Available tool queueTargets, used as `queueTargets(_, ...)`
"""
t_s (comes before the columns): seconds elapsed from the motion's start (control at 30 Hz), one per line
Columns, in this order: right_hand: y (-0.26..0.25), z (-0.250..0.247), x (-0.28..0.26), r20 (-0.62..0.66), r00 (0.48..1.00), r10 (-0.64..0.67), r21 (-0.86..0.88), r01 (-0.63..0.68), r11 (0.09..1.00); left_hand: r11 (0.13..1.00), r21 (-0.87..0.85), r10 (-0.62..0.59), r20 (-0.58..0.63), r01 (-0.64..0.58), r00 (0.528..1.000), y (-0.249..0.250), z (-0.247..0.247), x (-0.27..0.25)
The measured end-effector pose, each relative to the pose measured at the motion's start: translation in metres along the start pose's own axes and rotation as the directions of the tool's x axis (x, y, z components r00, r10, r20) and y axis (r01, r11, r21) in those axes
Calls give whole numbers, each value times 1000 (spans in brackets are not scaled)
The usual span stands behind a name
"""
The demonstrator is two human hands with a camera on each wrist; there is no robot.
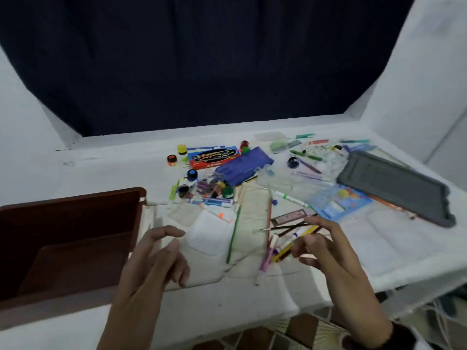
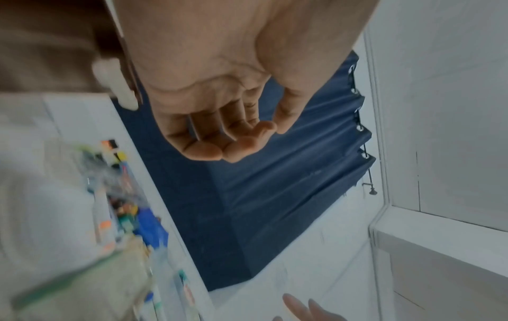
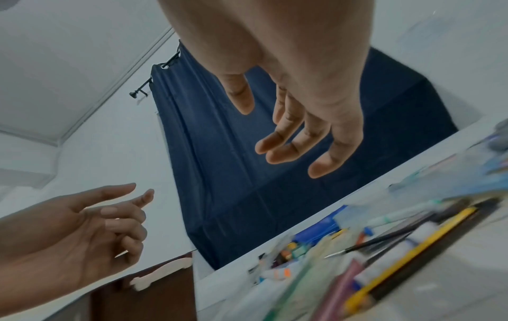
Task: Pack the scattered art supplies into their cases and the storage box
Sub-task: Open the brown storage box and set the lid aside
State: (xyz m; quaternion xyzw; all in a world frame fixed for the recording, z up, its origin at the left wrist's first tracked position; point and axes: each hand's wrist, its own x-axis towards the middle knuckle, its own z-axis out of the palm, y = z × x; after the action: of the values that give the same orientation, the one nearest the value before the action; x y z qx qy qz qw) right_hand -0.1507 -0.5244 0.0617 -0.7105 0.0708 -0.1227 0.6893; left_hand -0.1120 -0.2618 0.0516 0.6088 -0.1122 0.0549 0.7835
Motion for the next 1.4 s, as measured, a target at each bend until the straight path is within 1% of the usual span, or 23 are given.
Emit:
queueTargets(0.17,2,-81,18,-100,994,54,-46,-59,997,988,23,-154,108,153,982,-23,85,15)
queueTargets(0.27,5,-118,40,-156,986,53,-86,-67,994,974,76,-224,166,214,960,-36,128,40)
queueTargets(0.37,7,-152,71,-201,979,48,-139,-76,987,955,118,-292,246,270,924,-57,169,76)
queueTargets(0.5,13,-203,125,-293,956,24,-210,-89,974,936,221,-337,327,275,883,-83,223,137)
queueTargets(0.57,13,-229,153,-341,940,14,-247,-104,963,928,270,-345,353,258,870,-96,254,172)
queueTargets(0.63,18,-260,179,-391,919,56,-269,-172,948,910,328,-372,368,255,852,-113,286,203)
queueTargets(0.73,35,-310,211,-466,880,95,-374,-293,880,871,410,-443,413,272,796,-139,331,243)
queueTargets(0.8,47,-339,227,-501,855,131,-430,-378,820,833,493,-489,441,253,753,-158,358,262)
queueTargets(0.87,55,-362,239,-535,825,182,-480,-475,738,765,616,-536,446,188,717,-176,379,277)
queueTargets(0.93,62,-382,250,-544,807,227,-521,-538,663,701,702,-576,449,129,683,-191,398,286)
queueTargets(1.07,78,-415,266,-489,800,349,-581,-597,553,540,841,-625,418,-22,659,-208,428,297)
queueTargets(1.13,80,-426,272,-429,832,352,-618,-554,557,473,879,-655,401,-67,641,-212,440,299)
queueTargets(1.17,80,-430,274,-390,859,331,-632,-511,582,442,893,-661,390,-88,641,-213,445,299)
queueTargets(1.23,81,-435,277,-328,888,322,-638,-460,618,378,917,-660,362,-126,658,-213,452,299)
queueTargets(1.3,83,-438,279,-304,878,370,-587,-479,653,335,933,-644,330,-134,690,-213,457,299)
queueTargets(1.4,85,-443,282,-303,845,441,-320,-526,788,337,939,-588,266,-67,764,-210,460,296)
